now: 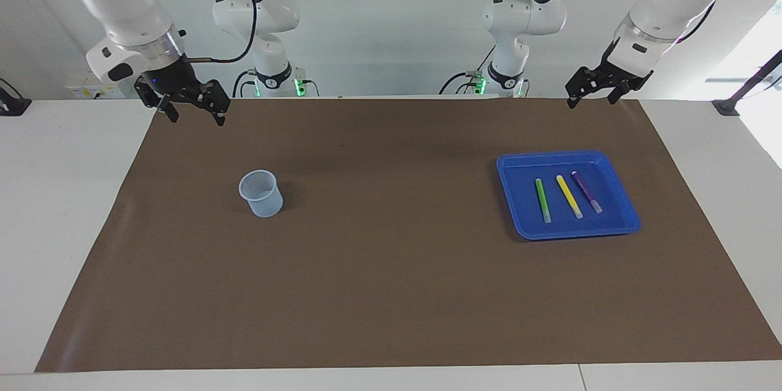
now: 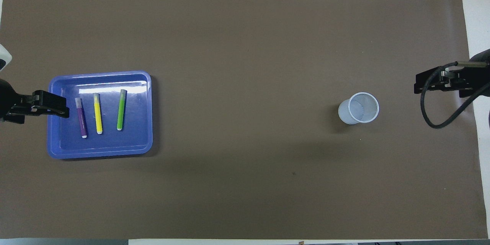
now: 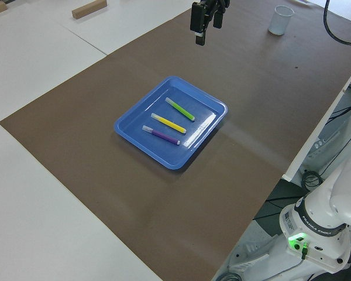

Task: Transfer and insert pens with both arms

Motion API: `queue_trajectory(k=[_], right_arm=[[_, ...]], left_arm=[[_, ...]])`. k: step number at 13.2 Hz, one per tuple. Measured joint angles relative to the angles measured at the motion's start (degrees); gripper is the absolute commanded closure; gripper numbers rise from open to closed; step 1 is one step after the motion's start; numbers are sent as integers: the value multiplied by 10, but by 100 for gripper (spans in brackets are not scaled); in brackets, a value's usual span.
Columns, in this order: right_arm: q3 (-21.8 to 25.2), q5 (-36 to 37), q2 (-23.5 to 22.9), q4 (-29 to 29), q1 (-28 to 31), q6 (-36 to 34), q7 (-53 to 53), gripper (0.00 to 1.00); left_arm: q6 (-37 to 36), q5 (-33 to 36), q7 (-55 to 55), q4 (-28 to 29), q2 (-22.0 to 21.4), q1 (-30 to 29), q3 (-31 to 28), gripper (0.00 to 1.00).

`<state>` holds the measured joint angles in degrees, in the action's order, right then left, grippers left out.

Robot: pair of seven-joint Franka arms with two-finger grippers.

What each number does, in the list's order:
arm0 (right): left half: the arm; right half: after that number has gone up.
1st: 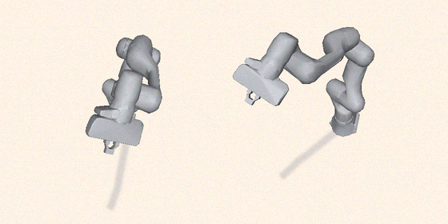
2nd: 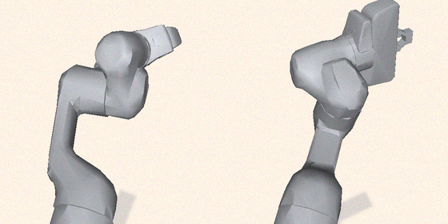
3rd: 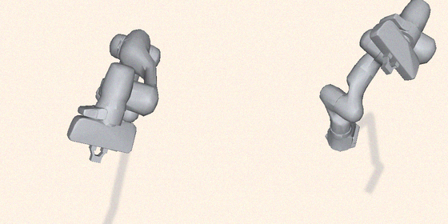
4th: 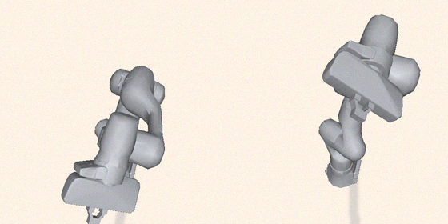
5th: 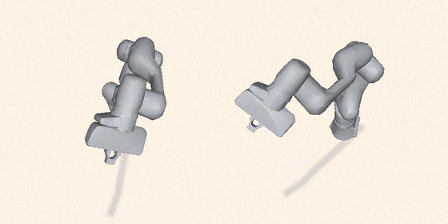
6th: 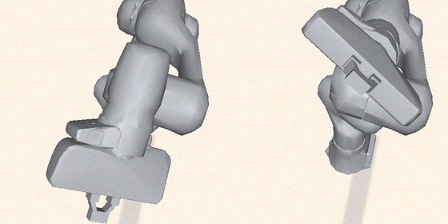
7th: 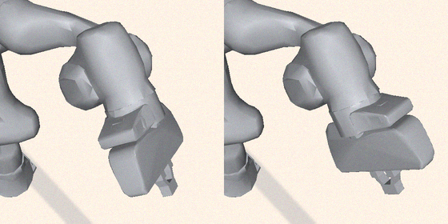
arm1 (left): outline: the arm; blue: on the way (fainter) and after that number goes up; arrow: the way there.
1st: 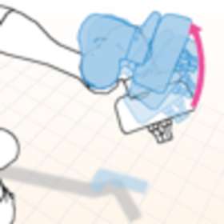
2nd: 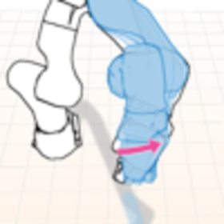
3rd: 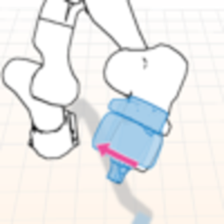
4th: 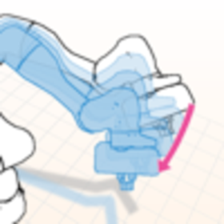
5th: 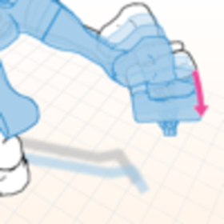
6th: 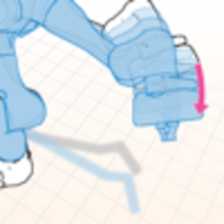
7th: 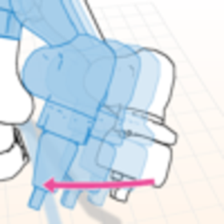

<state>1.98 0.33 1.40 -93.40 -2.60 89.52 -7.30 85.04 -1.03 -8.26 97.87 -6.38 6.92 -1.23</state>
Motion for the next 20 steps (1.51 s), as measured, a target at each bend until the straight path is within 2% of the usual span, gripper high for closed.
queue_trajectory(k=[11,14,17,20], right_arm=[[0,0,0,0,0,0,0,0],[0,0,0,0,0,0,0,0],[0,0,0,0,0,0,0,0],[0,0,0,0,0,0,0,0]], left_arm=[[7,0,0,11,-1,-6,3,0],[82,0,0,61,-1,-9,3,0],[174,0,0,139,11,-22,0,0],[277,0,18,194,65,-51,-3,0]])
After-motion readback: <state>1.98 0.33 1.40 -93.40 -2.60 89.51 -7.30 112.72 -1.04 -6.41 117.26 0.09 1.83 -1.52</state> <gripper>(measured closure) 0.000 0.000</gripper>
